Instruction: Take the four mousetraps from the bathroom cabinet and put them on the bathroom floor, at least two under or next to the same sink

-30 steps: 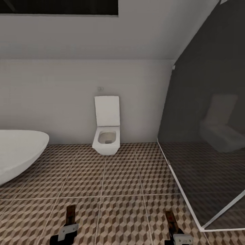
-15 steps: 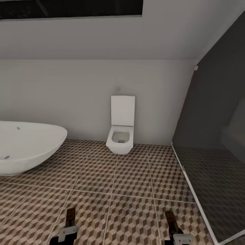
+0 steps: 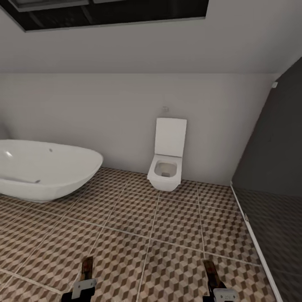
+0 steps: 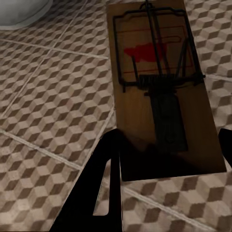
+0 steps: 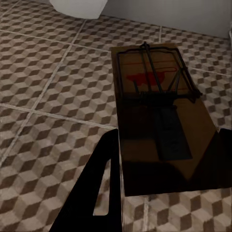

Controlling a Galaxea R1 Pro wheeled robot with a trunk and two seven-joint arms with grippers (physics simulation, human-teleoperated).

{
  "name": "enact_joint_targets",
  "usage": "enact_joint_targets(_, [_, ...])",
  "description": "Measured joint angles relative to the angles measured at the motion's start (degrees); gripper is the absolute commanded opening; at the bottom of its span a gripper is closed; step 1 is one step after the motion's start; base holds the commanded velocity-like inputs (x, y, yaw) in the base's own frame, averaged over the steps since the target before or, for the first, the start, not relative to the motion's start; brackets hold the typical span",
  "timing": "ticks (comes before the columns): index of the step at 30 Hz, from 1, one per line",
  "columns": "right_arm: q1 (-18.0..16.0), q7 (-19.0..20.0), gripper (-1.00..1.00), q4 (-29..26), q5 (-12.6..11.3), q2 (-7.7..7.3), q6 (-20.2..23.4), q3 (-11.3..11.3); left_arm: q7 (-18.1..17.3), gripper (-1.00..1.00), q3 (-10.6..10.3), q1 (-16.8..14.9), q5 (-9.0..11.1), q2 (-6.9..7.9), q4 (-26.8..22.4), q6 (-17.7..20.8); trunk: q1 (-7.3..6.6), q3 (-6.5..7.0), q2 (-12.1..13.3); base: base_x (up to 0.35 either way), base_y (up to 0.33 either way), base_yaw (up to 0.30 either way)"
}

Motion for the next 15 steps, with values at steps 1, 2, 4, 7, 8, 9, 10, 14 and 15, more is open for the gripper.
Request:
enact_joint_targets(1, [0.00,-0.01,-1.00,0.00,0.00,0.00,0.00,0.02,0.00,-1.00,0.00,0.00,0.00,0.00,0.00,0.00,0.00,0.00,0.00,0.000,0.000,0.285])
enact_joint_targets(2, [0.01,-0.02,-1.00,-0.01,0.00,0.00,0.00,0.00,0.00,-1.00,0.00,0.00,0.00,0.00,0.00,0.00,0.00,0.00,0.00,0.000,0.000,0.285])
enact_joint_targets(4, [-0.02,0.00,-1.00,-0.01,0.00,0.00,0.00,-0.01,0.00,-1.00,0.00,0.00,0.00,0.00,0.00,0.00,0.00,0.00,0.00,0.000,0.000,0.285])
enact_joint_targets(7, [0.00,-0.02,-1.00,0.01,0.00,0.00,0.00,0.02,0.00,-1.00,0.00,0.00,0.00,0.00,0.00,0.00,0.00,0.00,0.00,0.000,0.000,0.285])
enact_joint_targets(8, [0.00,-0.01,-1.00,0.01,0.00,0.00,0.00,0.01,0.00,-1.00,0.00,0.00,0.00,0.00,0.00,0.00,0.00,0.00,0.00,0.000,0.000,0.285])
enact_joint_targets(9, [-0.02,0.00,-1.00,0.01,0.00,0.00,0.00,0.01,0.00,-1.00,0.00,0.00,0.00,0.00,0.00,0.00,0.00,0.00,0.00,0.000,0.000,0.285])
enact_joint_targets(10, [-0.02,0.00,-1.00,0.01,0.00,0.00,0.00,0.01,0.00,-1.00,0.00,0.00,0.00,0.00,0.00,0.00,0.00,0.00,0.00,0.000,0.000,0.285])
enact_joint_targets(14, [-0.03,0.00,-1.00,0.00,0.00,0.00,0.00,0.01,0.00,-1.00,0.00,0.00,0.00,0.00,0.00,0.00,0.00,0.00,0.00,0.000,0.000,0.285])
enact_joint_targets(15, [-0.02,0.00,-1.00,0.00,0.00,0.00,0.00,0.02,0.00,-1.00,0.00,0.00,0.00,0.00,0.00,0.00,0.00,0.00,0.00,0.000,0.000,0.285])
